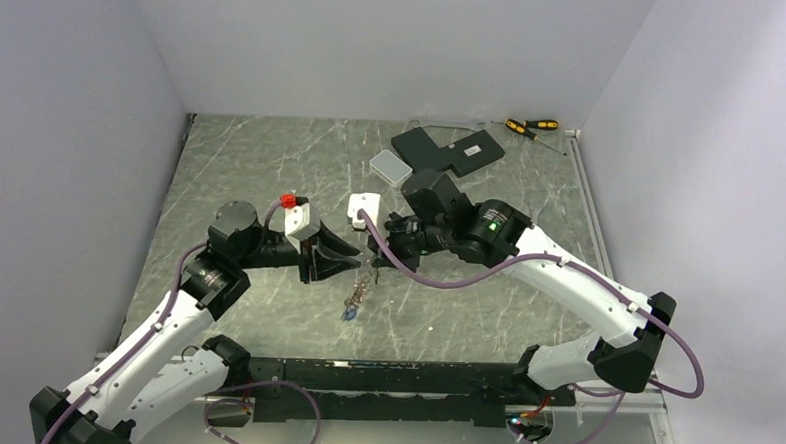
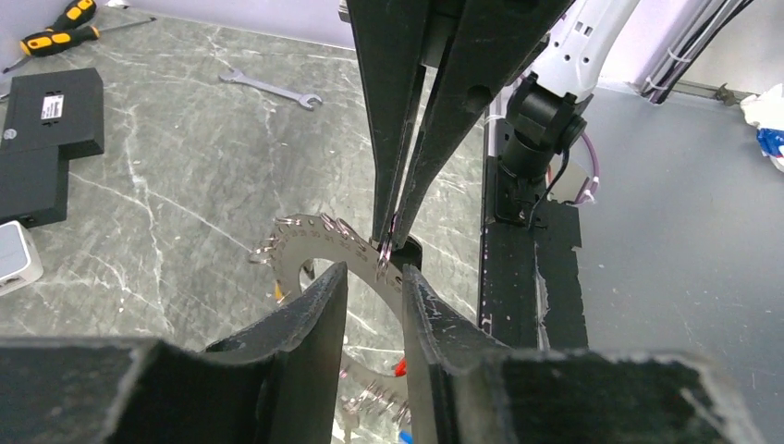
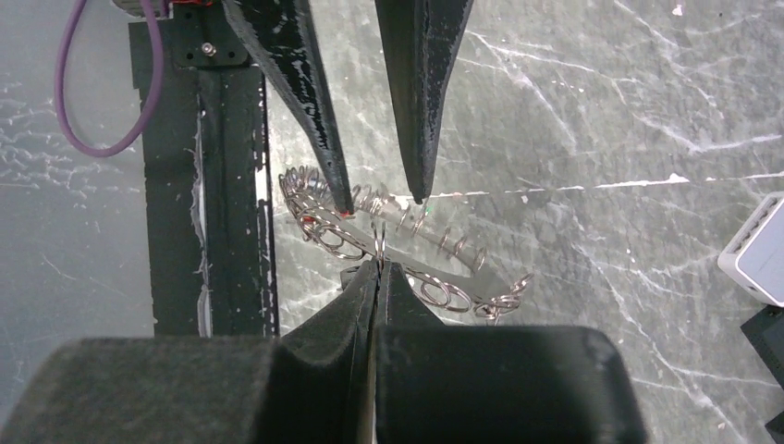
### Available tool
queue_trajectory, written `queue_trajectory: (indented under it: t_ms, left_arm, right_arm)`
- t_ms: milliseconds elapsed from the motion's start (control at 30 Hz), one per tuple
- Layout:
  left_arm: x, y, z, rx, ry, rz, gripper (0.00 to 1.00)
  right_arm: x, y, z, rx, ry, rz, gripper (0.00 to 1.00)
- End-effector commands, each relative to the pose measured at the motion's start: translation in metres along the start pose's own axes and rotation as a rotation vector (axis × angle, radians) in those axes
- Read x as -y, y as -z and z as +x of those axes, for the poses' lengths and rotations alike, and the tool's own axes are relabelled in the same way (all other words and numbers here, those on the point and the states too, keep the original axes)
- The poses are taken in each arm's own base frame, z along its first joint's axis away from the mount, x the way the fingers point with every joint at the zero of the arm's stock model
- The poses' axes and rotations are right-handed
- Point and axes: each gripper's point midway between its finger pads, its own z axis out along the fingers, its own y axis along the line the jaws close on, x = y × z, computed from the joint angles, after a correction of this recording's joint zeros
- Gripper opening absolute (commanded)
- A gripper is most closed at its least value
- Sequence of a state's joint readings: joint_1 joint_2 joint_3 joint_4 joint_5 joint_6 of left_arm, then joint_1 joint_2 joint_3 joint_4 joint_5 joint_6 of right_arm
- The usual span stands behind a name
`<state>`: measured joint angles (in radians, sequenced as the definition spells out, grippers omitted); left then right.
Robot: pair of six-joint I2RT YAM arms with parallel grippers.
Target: Put the keys on the keyring
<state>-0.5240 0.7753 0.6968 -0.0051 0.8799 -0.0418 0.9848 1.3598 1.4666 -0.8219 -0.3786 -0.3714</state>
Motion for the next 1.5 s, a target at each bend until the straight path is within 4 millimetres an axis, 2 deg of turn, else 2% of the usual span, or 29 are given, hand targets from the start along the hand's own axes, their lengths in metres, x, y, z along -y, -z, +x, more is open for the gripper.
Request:
queue_trajectory:
  t_ms: [0, 267, 733, 967, 1067, 1300, 1333, 1467]
  left_arm:
    - [0.007, -0.001, -0.017, 0.039, -0.048, 0.045, 0.32]
    - [0.012, -0.002, -0.014, 0.035, -0.041, 0.087, 0.28]
    - [0.022, -0.005, -0.009, 0.021, -0.044, 0.137, 0.29]
    - [0.023, -0.005, -0.007, 0.013, -0.049, 0.14, 0.16]
    - [0.025, -0.005, -0.008, 0.016, -0.057, 0.147, 0.02]
    - [0.03, -0.001, -0.013, 0.037, -0.084, 0.14, 0.0]
    - [0.031, 0.0, -0.015, 0.044, -0.092, 0.137, 0.0]
    - [0.034, 0.004, -0.021, 0.061, -0.113, 0.132, 0.0]
  right_arm:
    - [-0.001, 0.011, -0.041, 0.133, 0.075, -0.006, 0.0]
    - [-0.006, 0.012, -0.048, 0.157, 0.091, -0.027, 0.0]
    - [-0.013, 0.013, -0.057, 0.182, 0.107, -0.045, 0.0]
    - [-0.017, 0.015, -0.06, 0.199, 0.114, -0.056, 0.0]
    - [-0.019, 0.015, -0.061, 0.205, 0.116, -0.067, 0.0]
    - [-0.024, 0.019, -0.063, 0.234, 0.126, -0.077, 0.0]
    - [-0.025, 0.02, -0.064, 0.238, 0.125, -0.079, 0.03]
    - [-0.028, 0.021, -0.061, 0.243, 0.122, -0.086, 0.3]
